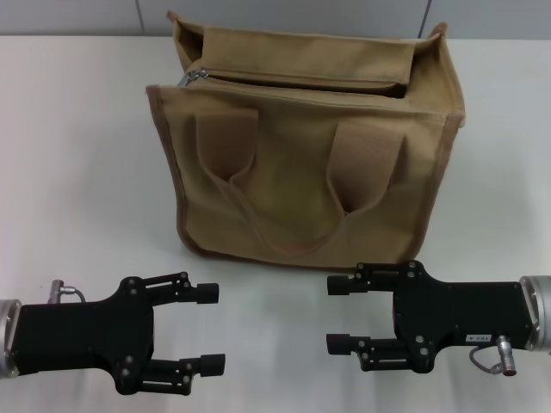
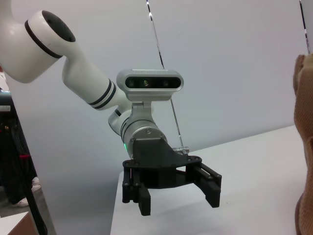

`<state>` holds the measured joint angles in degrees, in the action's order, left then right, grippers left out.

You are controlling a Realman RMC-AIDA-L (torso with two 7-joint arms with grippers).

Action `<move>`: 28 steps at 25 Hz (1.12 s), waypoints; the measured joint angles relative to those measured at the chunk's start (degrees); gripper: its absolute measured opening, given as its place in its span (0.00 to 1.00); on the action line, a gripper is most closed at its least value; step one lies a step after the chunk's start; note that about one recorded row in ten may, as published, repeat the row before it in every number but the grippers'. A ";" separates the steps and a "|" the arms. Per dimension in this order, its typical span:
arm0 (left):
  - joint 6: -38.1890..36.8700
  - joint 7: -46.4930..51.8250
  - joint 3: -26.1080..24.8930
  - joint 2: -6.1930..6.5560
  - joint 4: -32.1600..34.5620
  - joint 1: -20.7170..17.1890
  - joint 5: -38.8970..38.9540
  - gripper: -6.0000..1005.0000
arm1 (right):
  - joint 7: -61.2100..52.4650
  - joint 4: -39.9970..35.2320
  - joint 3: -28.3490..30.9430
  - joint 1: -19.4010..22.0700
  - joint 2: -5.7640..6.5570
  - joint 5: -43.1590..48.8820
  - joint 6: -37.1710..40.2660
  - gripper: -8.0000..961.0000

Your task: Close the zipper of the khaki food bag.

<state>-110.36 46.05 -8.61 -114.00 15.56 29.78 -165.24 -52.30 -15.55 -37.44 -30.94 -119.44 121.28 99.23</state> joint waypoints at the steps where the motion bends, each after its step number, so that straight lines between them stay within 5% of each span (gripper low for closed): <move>1: -0.01 0.00 0.00 -0.04 0.00 0.01 0.00 0.83 | 0.00 0.00 0.00 0.00 0.00 0.00 0.00 0.72; 21: -1.03 0.00 -0.62 -0.21 -0.02 0.28 1.24 0.81 | 0.00 0.00 0.00 -0.09 0.00 0.00 -0.43 0.72; 27: -2.99 -2.00 -0.71 -1.09 -0.33 -1.18 13.95 0.81 | 0.00 0.00 0.00 -0.08 0.00 0.00 -0.53 0.72; 28: -3.29 -4.07 -0.71 -1.67 -0.67 -2.61 20.66 0.81 | 0.00 0.00 0.00 -0.07 0.00 0.00 -0.53 0.72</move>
<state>-113.65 41.98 -9.32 -115.67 14.89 27.17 -144.58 -52.29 -15.55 -37.44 -31.01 -119.45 121.29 98.70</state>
